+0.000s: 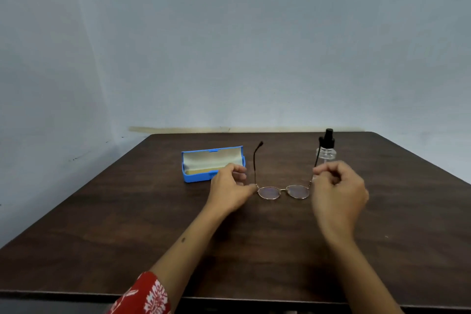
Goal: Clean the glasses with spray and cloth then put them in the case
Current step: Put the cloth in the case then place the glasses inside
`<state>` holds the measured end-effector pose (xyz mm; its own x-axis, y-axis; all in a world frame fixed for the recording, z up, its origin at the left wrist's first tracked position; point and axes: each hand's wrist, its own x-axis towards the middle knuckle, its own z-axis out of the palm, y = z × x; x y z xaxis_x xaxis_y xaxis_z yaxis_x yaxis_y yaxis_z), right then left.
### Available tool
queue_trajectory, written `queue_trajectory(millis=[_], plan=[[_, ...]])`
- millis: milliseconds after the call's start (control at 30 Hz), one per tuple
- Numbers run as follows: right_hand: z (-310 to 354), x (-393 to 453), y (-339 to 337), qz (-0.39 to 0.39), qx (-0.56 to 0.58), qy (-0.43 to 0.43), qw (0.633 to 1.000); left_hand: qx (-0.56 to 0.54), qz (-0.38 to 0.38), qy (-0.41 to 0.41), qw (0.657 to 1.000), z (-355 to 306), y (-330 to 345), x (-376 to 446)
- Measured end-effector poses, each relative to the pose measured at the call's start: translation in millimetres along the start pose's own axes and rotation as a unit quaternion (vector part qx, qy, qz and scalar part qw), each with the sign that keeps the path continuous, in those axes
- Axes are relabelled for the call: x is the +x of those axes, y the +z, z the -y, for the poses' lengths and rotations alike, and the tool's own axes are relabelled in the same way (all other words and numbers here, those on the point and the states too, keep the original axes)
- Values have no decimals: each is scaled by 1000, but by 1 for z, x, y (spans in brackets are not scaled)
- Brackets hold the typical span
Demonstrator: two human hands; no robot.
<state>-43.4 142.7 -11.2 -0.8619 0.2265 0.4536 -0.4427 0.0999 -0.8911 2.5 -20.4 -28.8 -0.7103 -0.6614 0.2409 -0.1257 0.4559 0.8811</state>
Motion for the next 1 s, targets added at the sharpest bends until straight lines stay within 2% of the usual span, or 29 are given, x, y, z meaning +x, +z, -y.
queue_trajectory(millis=[167,300,433,600,767,867,1000], plan=[[-37,39,1,154,-139,108,972,49,1,-1,999,1,16,1],[-49,52,13,240,-186,127,944,50,-6,24,998,5,22,1],[-52,57,17,247,-187,112,944,67,-25,68,995,9,20,4],[-56,64,14,263,-181,61,946,97,-11,116,988,12,17,4],[-58,75,9,335,-157,39,928,236,65,170,955,3,14,6],[-59,81,9,376,-150,45,913,340,120,191,913,-4,15,7],[-63,87,9,416,-155,37,896,398,144,215,880,-9,12,6]])
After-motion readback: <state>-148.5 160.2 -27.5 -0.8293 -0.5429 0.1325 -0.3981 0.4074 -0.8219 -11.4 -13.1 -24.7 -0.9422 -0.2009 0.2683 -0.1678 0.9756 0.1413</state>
